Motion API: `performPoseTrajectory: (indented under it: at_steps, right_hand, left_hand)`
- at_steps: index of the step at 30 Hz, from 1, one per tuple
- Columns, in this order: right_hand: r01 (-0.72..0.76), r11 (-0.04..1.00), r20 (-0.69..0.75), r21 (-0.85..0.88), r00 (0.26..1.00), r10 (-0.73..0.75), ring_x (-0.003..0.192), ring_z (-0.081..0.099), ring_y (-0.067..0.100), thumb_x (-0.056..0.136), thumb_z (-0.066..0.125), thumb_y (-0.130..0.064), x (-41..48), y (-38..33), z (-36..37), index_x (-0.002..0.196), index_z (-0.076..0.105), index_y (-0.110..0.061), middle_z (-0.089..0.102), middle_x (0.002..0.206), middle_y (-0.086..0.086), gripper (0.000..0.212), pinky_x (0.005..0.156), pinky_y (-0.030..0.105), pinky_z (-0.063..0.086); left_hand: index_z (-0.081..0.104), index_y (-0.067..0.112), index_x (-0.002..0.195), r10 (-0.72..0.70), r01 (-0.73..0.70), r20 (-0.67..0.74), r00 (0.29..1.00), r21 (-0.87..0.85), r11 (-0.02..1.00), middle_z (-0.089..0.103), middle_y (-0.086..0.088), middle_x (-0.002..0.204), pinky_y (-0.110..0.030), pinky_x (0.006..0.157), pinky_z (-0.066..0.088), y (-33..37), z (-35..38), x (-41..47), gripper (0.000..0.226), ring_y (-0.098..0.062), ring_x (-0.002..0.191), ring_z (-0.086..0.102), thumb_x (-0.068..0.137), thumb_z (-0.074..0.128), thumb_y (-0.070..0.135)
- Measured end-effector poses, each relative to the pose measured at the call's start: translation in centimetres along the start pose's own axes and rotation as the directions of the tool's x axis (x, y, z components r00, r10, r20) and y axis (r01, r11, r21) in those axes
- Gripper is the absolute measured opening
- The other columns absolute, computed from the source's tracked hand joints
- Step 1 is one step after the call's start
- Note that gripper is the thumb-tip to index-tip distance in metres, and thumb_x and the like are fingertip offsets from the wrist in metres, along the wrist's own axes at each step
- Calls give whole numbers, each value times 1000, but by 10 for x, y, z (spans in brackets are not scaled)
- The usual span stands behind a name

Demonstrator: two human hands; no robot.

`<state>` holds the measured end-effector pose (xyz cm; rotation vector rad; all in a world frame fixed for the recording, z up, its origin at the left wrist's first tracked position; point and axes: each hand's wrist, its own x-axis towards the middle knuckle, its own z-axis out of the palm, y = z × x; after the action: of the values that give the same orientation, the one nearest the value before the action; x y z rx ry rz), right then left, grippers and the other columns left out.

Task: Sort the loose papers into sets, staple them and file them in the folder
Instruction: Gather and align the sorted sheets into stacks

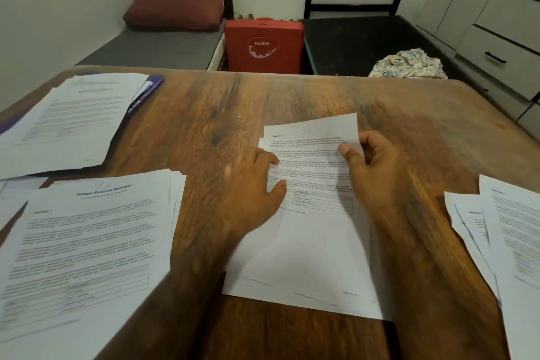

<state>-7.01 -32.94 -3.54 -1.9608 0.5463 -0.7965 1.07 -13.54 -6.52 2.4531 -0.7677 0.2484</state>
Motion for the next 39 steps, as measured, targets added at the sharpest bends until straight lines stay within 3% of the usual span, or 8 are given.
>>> performPoseTrajectory:
  at_steps: [6,11,17,22,26,29,33,39]
  right_hand:
    - [-7,984,96,178,995,-10,88,74,1,103,65,-27,1,-28,-24,103,63,-35,75,97,-19,8,66,23,61]
    - [-97,921,125,378,991,53,92,79,18,102,66,-24,1,-62,-38,115,66,-19,79,107,-6,14,78,45,65]
    - [-234,895,299,380,947,120,87,79,23,95,73,-40,-9,-89,-40,117,64,-24,80,103,-4,29,79,51,65]
    - [-307,920,537,242,832,137,92,79,24,96,73,-23,-46,-91,-9,124,66,-23,79,110,-4,28,84,55,63]
    - [-305,930,538,205,829,153,91,78,24,98,70,-17,-76,-88,18,118,70,-21,78,111,-2,20,80,48,65]
    - [-321,932,564,169,807,175,93,76,26,99,69,-13,-90,-87,31,115,71,-19,77,110,0,17,74,41,64]
    - [-364,917,629,165,755,187,93,77,29,98,69,-8,-109,-88,48,115,72,-17,78,110,0,20,76,42,64]
    - [-325,935,705,139,696,137,90,77,23,99,69,-12,-139,-100,80,119,70,-19,78,111,-3,22,65,35,63]
  left_hand:
    - [45,29,126,-304,296,68,950,-503,812,53,7,129,-43,100,54,7,-26,11,59,-18,123,55,79,77,46]
    - [46,23,132,-321,367,204,925,-701,611,69,13,115,-18,66,58,13,-71,10,48,-7,91,74,94,74,25]
    - [63,8,120,-308,288,139,941,-808,514,77,-1,115,-48,85,63,4,-132,-10,28,-26,98,77,95,71,17]
    - [66,3,115,-444,377,146,884,-784,494,78,-5,110,-43,81,64,-14,-165,-44,22,-26,91,78,97,70,14]
    - [71,13,103,-591,537,103,800,-562,629,75,-4,99,-29,63,57,-36,-186,-79,19,-26,83,73,99,67,30]
    - [67,23,107,-670,664,-47,740,-104,741,71,-1,109,-38,84,60,-68,-208,-112,22,-23,91,70,99,63,43]
    - [59,18,132,-748,701,-43,662,389,598,64,-7,131,-43,96,50,-95,-229,-168,60,-29,117,62,99,47,66]
    - [49,19,143,-823,731,2,568,459,506,46,-14,144,-46,105,44,-102,-216,-202,91,-33,131,46,80,52,86]
